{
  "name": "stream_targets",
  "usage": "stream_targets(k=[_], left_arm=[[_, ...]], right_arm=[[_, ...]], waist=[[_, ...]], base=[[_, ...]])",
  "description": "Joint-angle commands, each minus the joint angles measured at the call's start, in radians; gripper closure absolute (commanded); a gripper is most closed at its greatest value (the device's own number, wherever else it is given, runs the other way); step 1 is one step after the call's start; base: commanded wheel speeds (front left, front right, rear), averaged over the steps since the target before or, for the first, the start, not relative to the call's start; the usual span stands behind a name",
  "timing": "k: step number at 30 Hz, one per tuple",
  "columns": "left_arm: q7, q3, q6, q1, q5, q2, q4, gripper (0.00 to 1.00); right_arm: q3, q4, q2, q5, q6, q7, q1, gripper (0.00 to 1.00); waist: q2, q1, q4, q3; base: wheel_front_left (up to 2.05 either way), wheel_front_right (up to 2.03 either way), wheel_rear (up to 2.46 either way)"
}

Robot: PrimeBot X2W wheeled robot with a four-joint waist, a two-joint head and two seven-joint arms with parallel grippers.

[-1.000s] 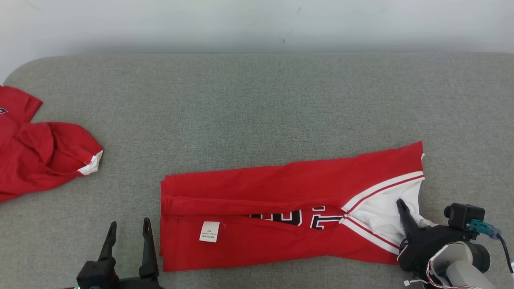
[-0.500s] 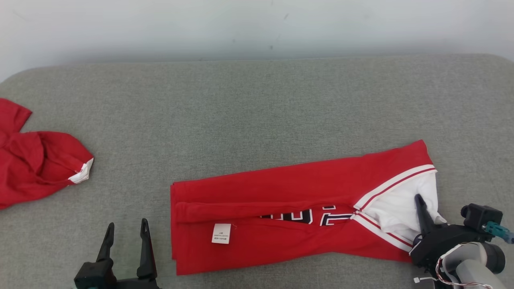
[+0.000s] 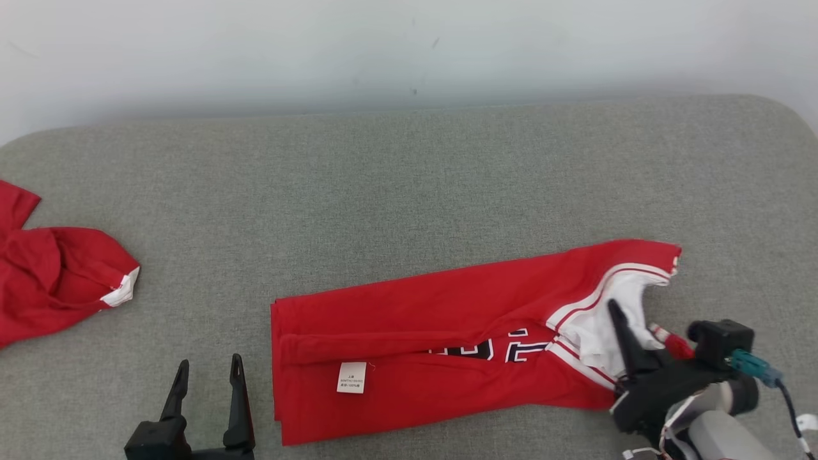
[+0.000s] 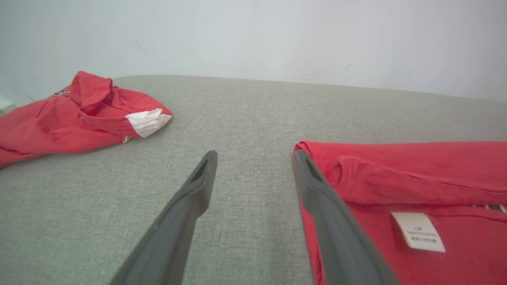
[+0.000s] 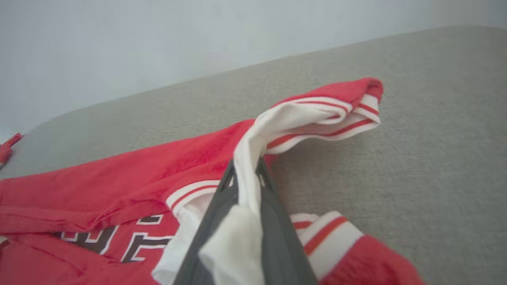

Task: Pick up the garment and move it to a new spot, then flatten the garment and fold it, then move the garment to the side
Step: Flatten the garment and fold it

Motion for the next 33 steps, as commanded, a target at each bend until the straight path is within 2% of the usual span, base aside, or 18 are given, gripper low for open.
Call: stream_targets(k=[1, 7, 14, 22, 33], left_arm=[[-0.003, 0.0, -0.003, 0.009, 0.002, -0.001, 0.002, 0.0], [-0.003, -0.011, -0.005, 0.016, 0.004, -0.001, 0.004, 0.0], [-0.003, -0.027, -0.006, 0.019, 0.002, -0.001, 0.004, 0.0], [-0.003, -0.049, 0.001, 0.021, -0.006, -0.001, 0.002, 0.0], [-0.003, -0.075, 0.005, 0.021, -0.015, -0.001, 0.004, 0.0]], right_arm=[[0.03, -0.043, 0.0, 0.013, -0.002, 0.011, 0.015, 1.0], [0.156, -0.209, -0.006, 0.047, -0.002, 0.095, 0.047, 1.0], [0.258, -0.303, 0.016, 0.057, -0.002, 0.167, 0.038, 1.0], [0.364, -0.292, 0.071, 0.043, -0.002, 0.208, -0.028, 1.0], [0.455, -0.158, 0.149, 0.02, -0.002, 0.184, -0.129, 1.0]], waist=[[-0.0001, -0.0001, 0.002, -0.004], [-0.0001, -0.0001, 0.018, -0.012], [-0.0001, -0.0001, 0.057, -0.016], [-0.0001, -0.0001, 0.124, -0.01], [-0.0001, -0.0001, 0.203, -0.002]], base=[[0.0, 0.0, 0.0], [0.0, 0.0, 0.0], [0.0, 0.0, 0.0], [0.0, 0.0, 0.0], [0.0, 0.0, 0.0]])
